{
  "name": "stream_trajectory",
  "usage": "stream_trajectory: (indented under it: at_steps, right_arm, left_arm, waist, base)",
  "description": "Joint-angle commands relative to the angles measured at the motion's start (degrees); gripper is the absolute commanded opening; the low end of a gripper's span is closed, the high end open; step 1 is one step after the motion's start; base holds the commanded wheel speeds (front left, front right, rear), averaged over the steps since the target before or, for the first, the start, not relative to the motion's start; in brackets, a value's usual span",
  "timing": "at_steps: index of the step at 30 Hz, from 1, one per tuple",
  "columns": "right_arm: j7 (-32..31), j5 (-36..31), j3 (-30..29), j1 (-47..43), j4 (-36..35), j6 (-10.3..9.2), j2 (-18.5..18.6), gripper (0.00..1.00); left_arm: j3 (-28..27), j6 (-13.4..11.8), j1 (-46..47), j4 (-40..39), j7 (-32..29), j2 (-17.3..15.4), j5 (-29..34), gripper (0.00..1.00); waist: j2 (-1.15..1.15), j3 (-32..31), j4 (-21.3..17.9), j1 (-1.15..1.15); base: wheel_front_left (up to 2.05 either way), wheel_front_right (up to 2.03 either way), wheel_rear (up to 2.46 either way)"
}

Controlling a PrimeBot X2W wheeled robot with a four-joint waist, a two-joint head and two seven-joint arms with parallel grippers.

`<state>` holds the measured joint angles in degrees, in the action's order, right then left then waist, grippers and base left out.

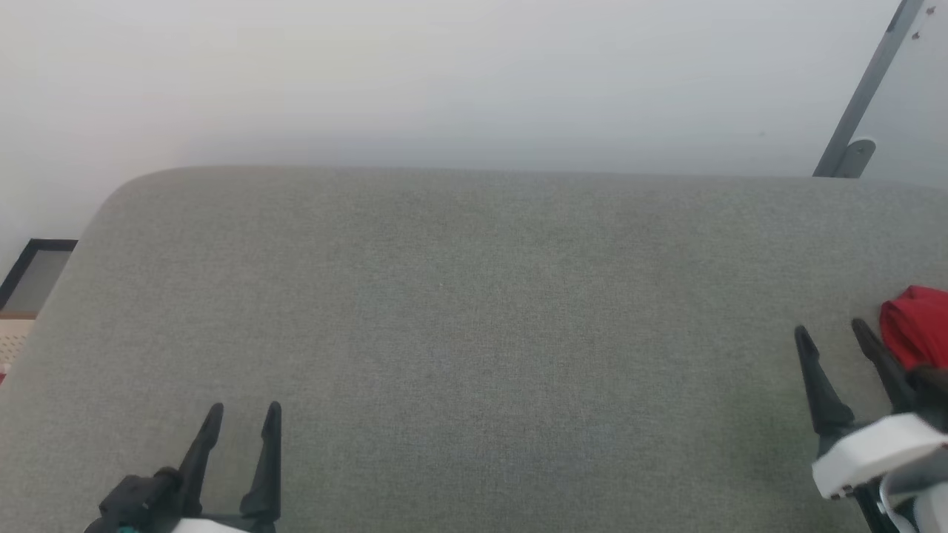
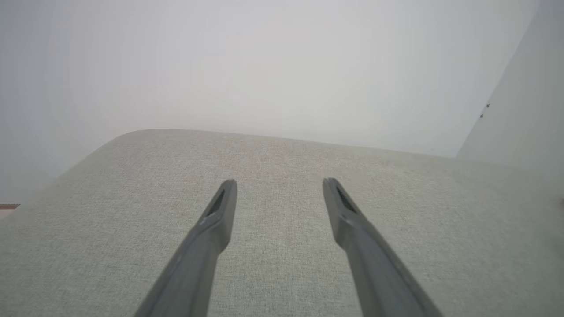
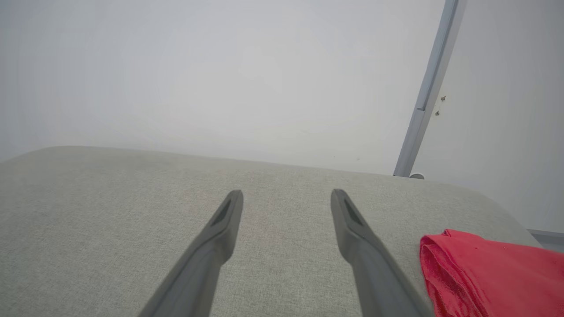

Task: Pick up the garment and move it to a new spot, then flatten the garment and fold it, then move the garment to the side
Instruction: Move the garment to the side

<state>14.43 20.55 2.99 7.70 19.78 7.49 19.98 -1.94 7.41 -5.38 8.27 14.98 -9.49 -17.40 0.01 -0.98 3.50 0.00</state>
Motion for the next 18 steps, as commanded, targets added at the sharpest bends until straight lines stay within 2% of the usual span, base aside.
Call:
stream_trajectory:
  at_steps: [1, 10, 18]
  right_arm:
    - [0.3, -0.62, -1.09, -1.96, -1.71, 0.0, -0.46, 1.0]
    - [-1.39, -1.28, -6.35, -8.67, -8.8, 0.0, -2.27, 1.0]
    - [-3.93, -1.93, -8.82, -10.97, -13.59, 0.0, -3.79, 1.0]
  left_arm:
    - [-0.16, 0.1, -1.35, -0.86, 0.28, 0.15, 0.37, 1.0]
    - [0.1, 0.1, -4.27, -3.46, 0.27, -0.18, 0.1, 1.0]
    - [-0.44, 0.1, -4.8, -4.01, 0.28, 0.05, -0.04, 1.0]
  waist:
    - [-0.01, -0.37, -0.02, 0.0]
    - [-0.01, -1.08, 0.74, 0.0]
    - [-0.01, -1.17, 1.12, 0.0]
  base:
    - [0.0, 0.0, 0.0]
    - [0.0, 0.0, 0.0]
    - [0.0, 0.0, 0.0]
